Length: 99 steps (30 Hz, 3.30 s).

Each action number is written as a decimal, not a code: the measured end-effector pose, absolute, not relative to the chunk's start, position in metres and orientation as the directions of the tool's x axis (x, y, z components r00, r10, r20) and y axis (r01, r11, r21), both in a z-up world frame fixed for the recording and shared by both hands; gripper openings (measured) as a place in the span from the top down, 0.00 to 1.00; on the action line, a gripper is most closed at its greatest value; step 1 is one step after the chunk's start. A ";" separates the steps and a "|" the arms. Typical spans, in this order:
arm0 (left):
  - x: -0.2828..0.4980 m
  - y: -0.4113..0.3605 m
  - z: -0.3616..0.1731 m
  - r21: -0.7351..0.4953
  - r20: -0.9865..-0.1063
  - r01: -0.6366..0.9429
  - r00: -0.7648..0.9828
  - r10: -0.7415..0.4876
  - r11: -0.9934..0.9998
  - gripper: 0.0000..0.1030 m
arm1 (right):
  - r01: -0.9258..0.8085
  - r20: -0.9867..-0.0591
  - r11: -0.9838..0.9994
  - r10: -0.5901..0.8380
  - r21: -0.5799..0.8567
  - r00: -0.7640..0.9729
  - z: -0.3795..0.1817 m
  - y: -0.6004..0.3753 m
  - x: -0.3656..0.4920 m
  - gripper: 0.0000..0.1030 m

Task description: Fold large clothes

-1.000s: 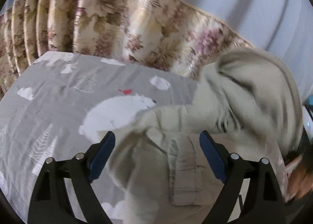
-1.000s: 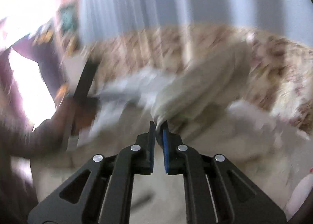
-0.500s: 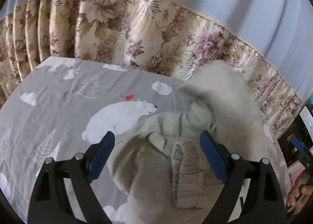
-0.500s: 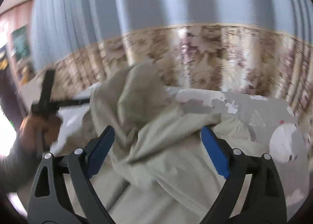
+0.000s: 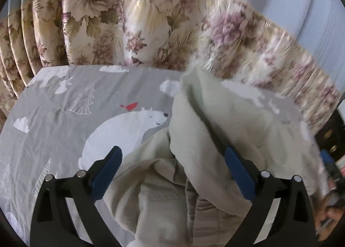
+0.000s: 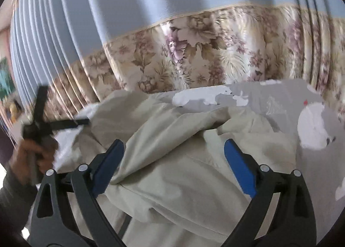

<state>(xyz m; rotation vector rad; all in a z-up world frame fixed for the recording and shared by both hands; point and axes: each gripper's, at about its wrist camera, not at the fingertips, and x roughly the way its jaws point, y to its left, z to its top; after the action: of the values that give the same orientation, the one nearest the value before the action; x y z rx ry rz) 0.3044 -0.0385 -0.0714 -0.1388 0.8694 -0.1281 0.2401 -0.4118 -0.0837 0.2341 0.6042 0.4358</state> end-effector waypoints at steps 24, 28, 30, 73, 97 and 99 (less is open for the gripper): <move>0.119 -0.152 -0.087 -0.465 -0.715 0.288 0.436 -0.547 0.837 0.62 | -0.304 -0.510 0.900 0.430 0.313 0.745 -0.081 -0.416 0.239 0.08; 0.108 -0.129 -0.046 -0.348 -0.662 0.294 0.595 -0.456 0.890 0.32 | -0.294 -0.549 0.914 0.404 0.280 0.732 -0.087 -0.408 0.241 0.08; 0.110 -0.116 -0.012 -0.261 -0.602 0.279 0.701 -0.382 0.924 0.21 | -0.302 -0.559 0.916 0.401 0.265 0.726 -0.089 -0.403 0.241 0.08; 0.212 -0.080 -0.071 -0.253 -0.624 0.242 0.699 -0.349 0.937 0.24 | -0.314 -0.619 0.940 0.327 0.134 0.715 -0.069 -0.399 0.220 0.15; 0.228 -0.103 -0.105 0.003 -0.675 0.147 0.730 -0.106 0.989 0.41 | -0.281 -0.783 0.937 0.012 -0.208 0.621 -0.152 -0.361 0.249 0.91; 0.230 -0.096 -0.108 -0.023 -0.683 0.135 0.721 -0.114 0.991 0.36 | -0.274 -0.777 0.943 0.027 -0.189 0.629 -0.153 -0.364 0.250 0.88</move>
<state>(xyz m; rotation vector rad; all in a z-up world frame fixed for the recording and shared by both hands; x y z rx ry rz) 0.2300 -0.0962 -0.1075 0.0289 0.7526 -0.1379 0.2501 -0.3644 -0.1533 -0.3033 0.8767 0.1752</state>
